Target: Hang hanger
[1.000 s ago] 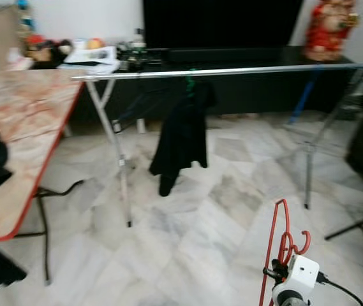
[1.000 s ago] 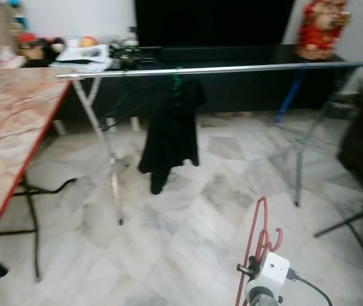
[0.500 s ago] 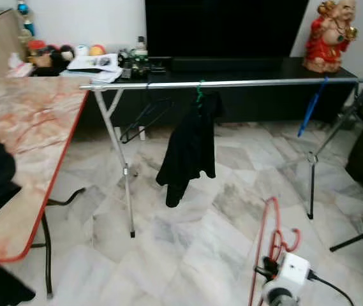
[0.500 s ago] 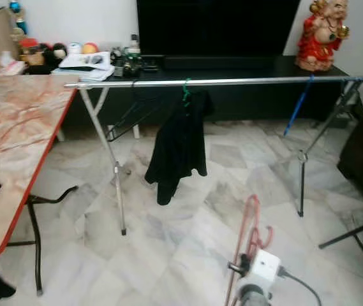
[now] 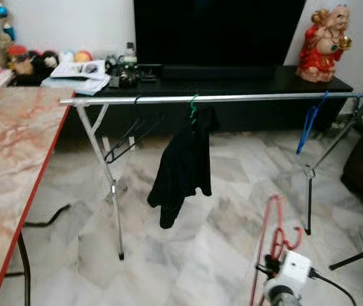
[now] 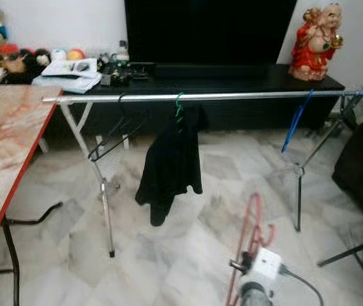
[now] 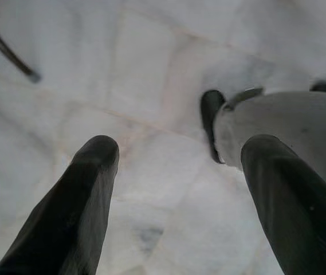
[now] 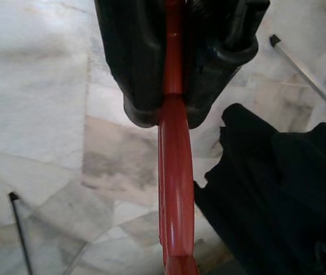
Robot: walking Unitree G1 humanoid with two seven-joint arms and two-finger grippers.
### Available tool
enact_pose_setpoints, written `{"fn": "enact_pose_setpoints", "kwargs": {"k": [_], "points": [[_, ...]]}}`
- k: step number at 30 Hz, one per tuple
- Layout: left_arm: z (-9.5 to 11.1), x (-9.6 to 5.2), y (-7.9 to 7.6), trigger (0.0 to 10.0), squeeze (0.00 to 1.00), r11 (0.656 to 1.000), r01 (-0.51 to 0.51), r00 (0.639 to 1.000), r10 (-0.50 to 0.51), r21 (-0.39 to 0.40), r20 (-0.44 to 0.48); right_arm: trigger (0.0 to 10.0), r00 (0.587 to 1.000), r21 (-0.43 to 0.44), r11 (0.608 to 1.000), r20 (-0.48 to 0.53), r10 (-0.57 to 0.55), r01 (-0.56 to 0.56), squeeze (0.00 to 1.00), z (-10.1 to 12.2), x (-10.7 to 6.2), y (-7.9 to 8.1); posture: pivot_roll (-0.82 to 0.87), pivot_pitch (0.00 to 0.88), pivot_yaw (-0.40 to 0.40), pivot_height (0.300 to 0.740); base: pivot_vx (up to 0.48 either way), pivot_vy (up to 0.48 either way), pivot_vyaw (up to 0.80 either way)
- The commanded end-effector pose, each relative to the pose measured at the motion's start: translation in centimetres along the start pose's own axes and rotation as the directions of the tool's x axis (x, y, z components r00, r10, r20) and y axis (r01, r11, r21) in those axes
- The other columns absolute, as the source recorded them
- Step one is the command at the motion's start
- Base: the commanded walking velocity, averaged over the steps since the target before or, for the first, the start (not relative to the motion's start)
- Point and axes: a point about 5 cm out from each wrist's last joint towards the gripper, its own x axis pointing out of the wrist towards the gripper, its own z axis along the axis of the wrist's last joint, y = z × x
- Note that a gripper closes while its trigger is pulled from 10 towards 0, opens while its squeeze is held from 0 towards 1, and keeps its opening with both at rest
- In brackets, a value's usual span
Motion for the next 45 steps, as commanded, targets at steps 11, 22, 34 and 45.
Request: {"fn": "enact_pose_setpoints", "kwargs": {"k": [11,22,34,45], "points": [[-1.3,-0.2,-0.1,10.0,0.00,1.000,0.010,0.999,-0.010,-0.002,-0.045,10.0,0.999,-0.016,0.999,-0.012,-0.036,0.036,0.00,-0.2,-0.2,-1.1,0.06,0.055,0.004,0.740,0.315,0.000,0.00],[-1.1,-0.1,-0.2,10.0,0.00,1.000,0.013,0.999,-0.013,0.007,-0.051,10.0,0.999,-0.016,0.999,-0.017,-0.048,0.047,0.00,-0.3,-0.2,-1.3,0.06,0.056,0.006,0.740,0.315,0.000,0.00],[-1.4,-0.1,-1.0,10.0,0.00,1.000,0.027,0.998,-0.026,0.011,-0.058,10.0,0.998,-0.014,0.998,-0.011,-0.064,0.064,0.00,0.1,-0.1,-1.5,0.07,0.054,0.006,0.740,0.316,0.000,0.00],[-1.1,0.3,-3.7,10.0,0.00,0.998,0.053,0.997,-0.052,0.017,-0.056,10.0,0.998,-0.021,0.998,-0.017,-0.064,0.063,0.00,0.1,0.0,-1.6,0.07,0.055,0.007,0.740,0.316,0.000,0.00]]}}
